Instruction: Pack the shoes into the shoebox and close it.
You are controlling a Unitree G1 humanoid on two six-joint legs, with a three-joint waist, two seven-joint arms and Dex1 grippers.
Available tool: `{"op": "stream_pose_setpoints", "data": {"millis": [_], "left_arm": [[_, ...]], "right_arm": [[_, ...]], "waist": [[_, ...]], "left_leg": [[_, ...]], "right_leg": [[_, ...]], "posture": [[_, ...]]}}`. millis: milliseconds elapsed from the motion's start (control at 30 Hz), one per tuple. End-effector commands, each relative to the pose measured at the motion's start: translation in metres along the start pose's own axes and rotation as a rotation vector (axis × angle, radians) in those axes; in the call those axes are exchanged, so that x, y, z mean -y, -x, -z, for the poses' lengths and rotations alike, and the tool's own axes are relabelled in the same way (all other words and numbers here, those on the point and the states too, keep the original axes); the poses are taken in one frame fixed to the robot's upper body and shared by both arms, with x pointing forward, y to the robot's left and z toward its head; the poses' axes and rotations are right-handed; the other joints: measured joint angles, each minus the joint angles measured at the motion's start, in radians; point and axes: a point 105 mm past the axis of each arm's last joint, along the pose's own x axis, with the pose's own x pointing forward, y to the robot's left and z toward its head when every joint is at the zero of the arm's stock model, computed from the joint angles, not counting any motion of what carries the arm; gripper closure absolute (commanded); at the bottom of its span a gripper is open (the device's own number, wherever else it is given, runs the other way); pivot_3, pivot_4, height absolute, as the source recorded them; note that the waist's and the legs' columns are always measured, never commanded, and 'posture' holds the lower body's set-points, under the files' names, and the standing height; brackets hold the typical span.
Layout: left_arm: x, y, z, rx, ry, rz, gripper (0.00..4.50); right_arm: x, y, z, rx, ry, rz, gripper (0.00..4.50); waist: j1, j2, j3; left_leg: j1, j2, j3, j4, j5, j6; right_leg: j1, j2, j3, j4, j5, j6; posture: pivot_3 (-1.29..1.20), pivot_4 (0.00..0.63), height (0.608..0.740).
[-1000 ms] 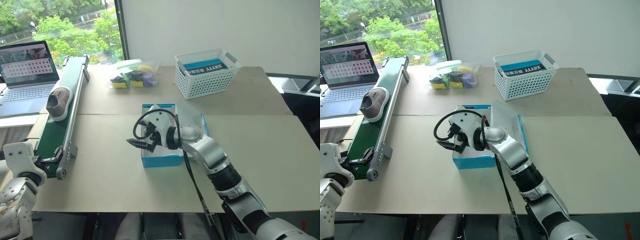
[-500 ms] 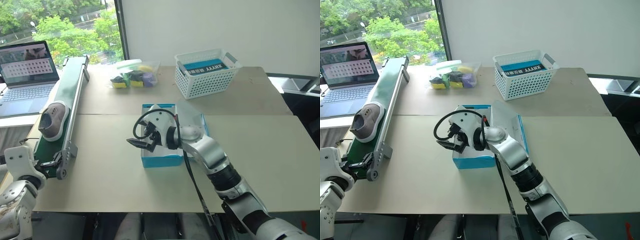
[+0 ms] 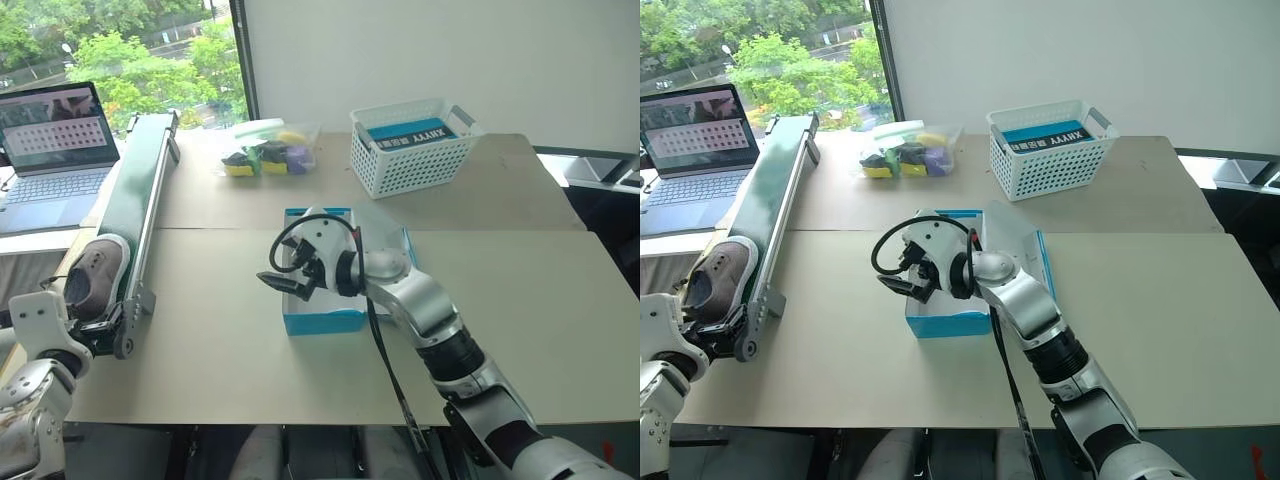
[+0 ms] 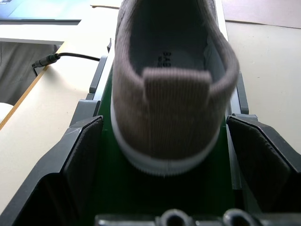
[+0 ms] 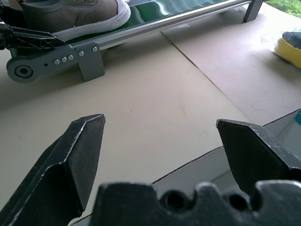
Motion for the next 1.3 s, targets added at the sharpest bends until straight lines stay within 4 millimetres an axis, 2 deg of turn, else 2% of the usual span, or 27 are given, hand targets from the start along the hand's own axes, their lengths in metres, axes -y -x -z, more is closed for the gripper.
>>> {"op": "stream_pose_setpoints", "data": {"millis": [33, 133, 200, 333, 433, 533, 600, 667, 733, 800, 833, 933, 1000, 1100, 1167, 1300], "left_arm": [[0.008, 0.0, 0.003, -0.04, -0.014, 0.036, 0.53], [0.012, -0.002, -0.006, -0.024, -0.003, 0.047, 1.61], [0.012, -0.003, -0.011, -0.014, 0.009, 0.044, 1.96], [0.014, -0.004, -0.017, 0.004, 0.023, 0.049, 2.25], [0.016, -0.005, -0.028, 0.058, 0.013, 0.035, 2.28], [0.014, -0.001, -0.065, 0.259, 0.025, -0.032, 2.28], [0.021, 0.006, -0.088, 0.387, -0.014, -0.053, 2.28], [0.042, 0.012, -0.109, 0.493, -0.096, -0.035, 2.28], [0.067, 0.014, -0.117, 0.544, -0.153, 0.018, 2.28], [0.087, 0.014, -0.119, 0.561, -0.186, 0.078, 2.28], [0.109, 0.015, -0.117, 0.562, -0.183, 0.163, 2.28], [0.149, 0.02, -0.114, 0.569, -0.164, 0.319, 2.28], [0.18, 0.029, -0.111, 0.561, -0.108, 0.453, 2.28], [0.221, 0.049, -0.109, 0.557, -0.073, 0.64, 2.28], [0.233, 0.057, -0.107, 0.55, -0.07, 0.697, 2.28], [0.245, 0.062, -0.104, 0.531, -0.046, 0.741, 2.28]], "right_arm": [[0.006, 0.007, -0.02, 0.062, 0.021, 0.024, 0.0], [0.012, 0.009, -0.025, 0.078, 0.009, 0.039, 0.0], [0.014, 0.009, -0.025, 0.077, 0.013, 0.045, 0.0], [0.017, 0.009, -0.026, 0.075, 0.017, 0.052, 0.0], [0.019, 0.009, -0.026, 0.072, 0.019, 0.056, 0.0], [0.02, 0.009, -0.026, 0.072, 0.018, 0.061, 0.0], [0.022, 0.008, -0.026, 0.073, 0.011, 0.068, 0.0], [0.023, 0.006, -0.027, 0.086, -0.019, 0.076, 0.0], [0.025, 0.003, -0.031, 0.113, -0.103, 0.087, 0.0], [0.027, 0.0, -0.035, 0.142, -0.211, 0.089, 0.0], [0.029, -0.003, -0.04, 0.173, -0.36, 0.072, 0.0], [0.025, -0.008, -0.048, 0.208, -0.62, -0.012, 0.0], [0.017, -0.008, -0.059, 0.236, -0.77, -0.13, 0.0], [0.012, -0.004, -0.074, 0.267, -0.886, -0.258, 0.0], [0.015, -0.003, -0.075, 0.262, -0.908, -0.261, 0.0], [0.021, -0.002, -0.078, 0.279, -0.953, -0.25, 0.0]], "waist": [[0.001, 0.0, 0.0], [0.008, 0.0, 0.0], [0.012, 0.0, 0.0], [0.02, 0.0, 0.0], [0.025, 0.0, 0.0], [0.026, -0.001, 0.0], [0.026, -0.005, -0.001], [0.025, -0.008, -0.001], [0.025, -0.008, -0.001], [0.025, -0.008, -0.001], [0.024, -0.008, -0.001], [0.019, -0.008, -0.001], [0.021, -0.008, -0.001], [0.024, -0.008, -0.001], [0.021, -0.008, -0.001], [-0.005, -0.007, -0.001]], "left_leg": [[0.0, 0.0, 0.0, 0.0, 0.0, 0.0], [0.0, 0.0, 0.0, 0.0, 0.0, 0.0], [0.0, 0.0, 0.0, 0.0, 0.0, -0.001], [0.003, 0.0, 0.001, 0.0, 0.001, -0.001], [0.003, 0.0, 0.002, 0.0, 0.001, -0.001], [0.002, 0.0, 0.002, 0.0, 0.001, -0.001], [0.0, 0.0, 0.002, 0.0, 0.001, -0.002], [-0.003, 0.0, 0.001, 0.0, 0.001, -0.002], [-0.004, 0.0, 0.001, -0.001, 0.001, -0.003], [-0.004, -0.001, 0.002, -0.002, 0.001, -0.003], [-0.004, 0.0, 0.002, -0.002, 0.001, -0.003], [-0.005, 0.001, 0.001, -0.002, 0.002, -0.003], [-0.006, 0.0, 0.002, -0.002, 0.002, -0.003], [-0.012, 0.0, 0.004, -0.001, 0.002, -0.003], [-0.012, 0.0, 0.006, -0.001, 0.002, -0.003], [-0.012, 0.001, 0.008, -0.001, 0.002, -0.003]], "right_leg": [[0.0, 0.0, 0.0, 0.0, 0.0, 0.0], [0.0, 0.0, 0.0, 0.0, 0.0, 0.0], [0.0, 0.0, 0.0, 0.0, 0.0, 0.0], [0.002, 0.0, 0.0, 0.001, 0.0, 0.0], [0.003, 0.0, -0.001, 0.001, 0.0, 0.0], [0.002, 0.0, -0.001, 0.0, 0.0, -0.001], [0.001, 0.0, -0.002, 0.0, 0.0, -0.001], [-0.002, 0.0, -0.001, 0.0, 0.001, -0.001], [-0.004, -0.001, 0.0, 0.0, 0.001, -0.001], [-0.005, -0.001, 0.001, 0.0, 0.001, -0.001], [-0.005, 0.0, 0.002, 0.0, 0.001, -0.001], [-0.008, 0.001, 0.003, 0.002, 0.002, -0.002], [-0.009, 0.001, 0.003, 0.002, 0.002, -0.003], [-0.013, 0.001, 0.003, 0.002, 0.002, -0.002], [-0.014, 0.001, 0.003, 0.002, 0.002, -0.002], [-0.013, 0.002, 0.004, 0.003, 0.002, -0.002]], "posture": [[0.0, 0.15, 0.737], [0.0, 0.15, 0.737], [0.0, 0.15, 0.737], [0.0, 0.15, 0.737], [0.0, 0.15, 0.737], [0.0, 0.15, 0.737], [0.0, 0.15, 0.737], [0.0, 0.15, 0.737], [0.0, 0.15, 0.737], [0.0, 0.15, 0.737], [0.0, 0.15, 0.737], [0.0, 0.15, 0.737], [0.0, 0.15, 0.737], [0.0, 0.15, 0.737], [0.0, 0.15, 0.737], [0.0, 0.15, 0.737]]}}
